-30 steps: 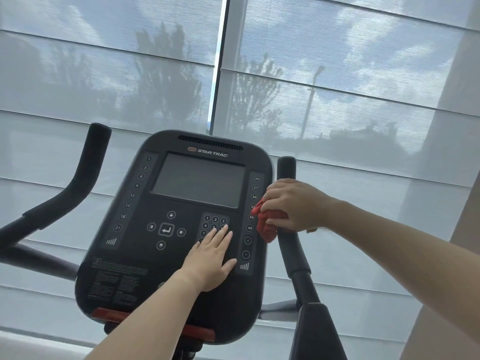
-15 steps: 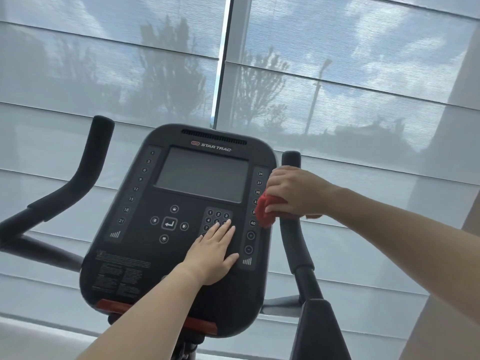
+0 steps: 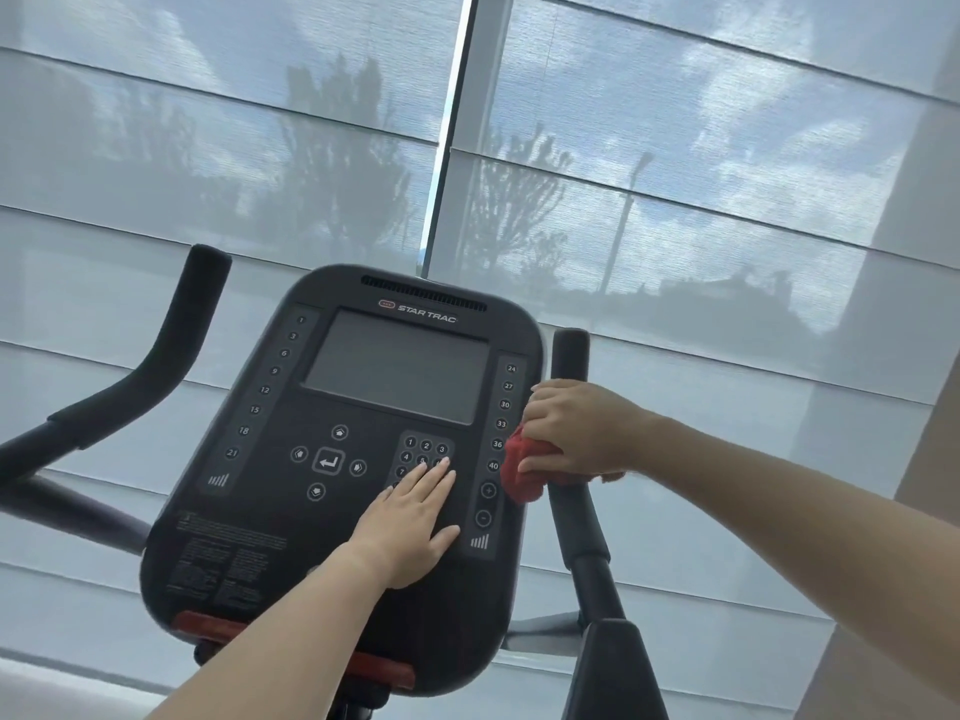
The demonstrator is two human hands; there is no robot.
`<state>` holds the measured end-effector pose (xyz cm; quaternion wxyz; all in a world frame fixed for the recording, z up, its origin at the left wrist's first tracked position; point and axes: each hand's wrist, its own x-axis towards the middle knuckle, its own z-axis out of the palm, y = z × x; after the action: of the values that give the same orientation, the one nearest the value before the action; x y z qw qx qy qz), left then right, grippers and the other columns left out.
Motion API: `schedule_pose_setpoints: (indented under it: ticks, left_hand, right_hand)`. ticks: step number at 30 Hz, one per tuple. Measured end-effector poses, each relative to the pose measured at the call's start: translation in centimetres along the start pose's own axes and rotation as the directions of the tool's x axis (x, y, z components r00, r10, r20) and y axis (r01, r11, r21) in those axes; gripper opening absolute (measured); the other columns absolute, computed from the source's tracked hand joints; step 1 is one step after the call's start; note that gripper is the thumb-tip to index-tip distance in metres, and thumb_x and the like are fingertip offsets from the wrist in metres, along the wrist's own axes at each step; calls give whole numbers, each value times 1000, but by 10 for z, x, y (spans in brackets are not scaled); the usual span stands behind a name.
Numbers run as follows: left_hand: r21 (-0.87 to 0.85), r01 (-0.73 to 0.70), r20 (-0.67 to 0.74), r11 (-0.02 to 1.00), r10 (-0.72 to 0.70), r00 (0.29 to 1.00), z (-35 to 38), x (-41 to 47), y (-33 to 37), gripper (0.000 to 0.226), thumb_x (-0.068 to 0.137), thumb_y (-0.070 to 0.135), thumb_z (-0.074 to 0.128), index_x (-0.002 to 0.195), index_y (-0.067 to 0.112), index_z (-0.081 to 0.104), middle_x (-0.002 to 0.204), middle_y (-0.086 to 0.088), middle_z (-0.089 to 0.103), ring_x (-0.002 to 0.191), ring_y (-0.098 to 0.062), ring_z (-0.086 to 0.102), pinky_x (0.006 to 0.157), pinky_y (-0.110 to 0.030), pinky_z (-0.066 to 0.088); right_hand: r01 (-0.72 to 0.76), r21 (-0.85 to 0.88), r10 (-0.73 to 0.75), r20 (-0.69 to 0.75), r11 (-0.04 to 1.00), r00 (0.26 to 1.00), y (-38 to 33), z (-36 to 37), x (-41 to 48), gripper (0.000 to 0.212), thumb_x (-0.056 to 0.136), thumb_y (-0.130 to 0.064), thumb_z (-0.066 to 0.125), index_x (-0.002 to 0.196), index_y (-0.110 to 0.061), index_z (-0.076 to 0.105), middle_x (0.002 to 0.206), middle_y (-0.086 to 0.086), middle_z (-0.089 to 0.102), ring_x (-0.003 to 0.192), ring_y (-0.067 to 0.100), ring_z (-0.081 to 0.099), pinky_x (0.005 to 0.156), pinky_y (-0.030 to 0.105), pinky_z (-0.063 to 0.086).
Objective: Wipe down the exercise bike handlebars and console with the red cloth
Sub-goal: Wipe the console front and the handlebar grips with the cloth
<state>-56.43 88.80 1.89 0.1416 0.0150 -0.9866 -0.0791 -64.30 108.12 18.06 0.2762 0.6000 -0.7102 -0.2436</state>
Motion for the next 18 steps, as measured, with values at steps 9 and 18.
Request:
schedule_pose_setpoints:
  ticks: [9,18]
  left_hand:
    - [2,-8,-3,1000,8,1000,1,0,-2,66,97,48,28,150,22,-2,157,11,-14,145,-10,-11,119,-37,9]
    - [-14,-16,-24,1000,15,1000,2,1,-2,66,97,48,29,150,21,1,158,10,-10,145,-11,-8,119,-38,11]
  right_hand:
    - [-58,227,68,-37,972,997,-27,13,-15,47,93,-50,43,85,-10,69,87,1,67,88,20,56,94,28,37]
    - [-92,515,115,-12,852,993,-55,7,-41,40,88,-48,50,72,-15,65,71,-8,60,72,7,52,71,22,44]
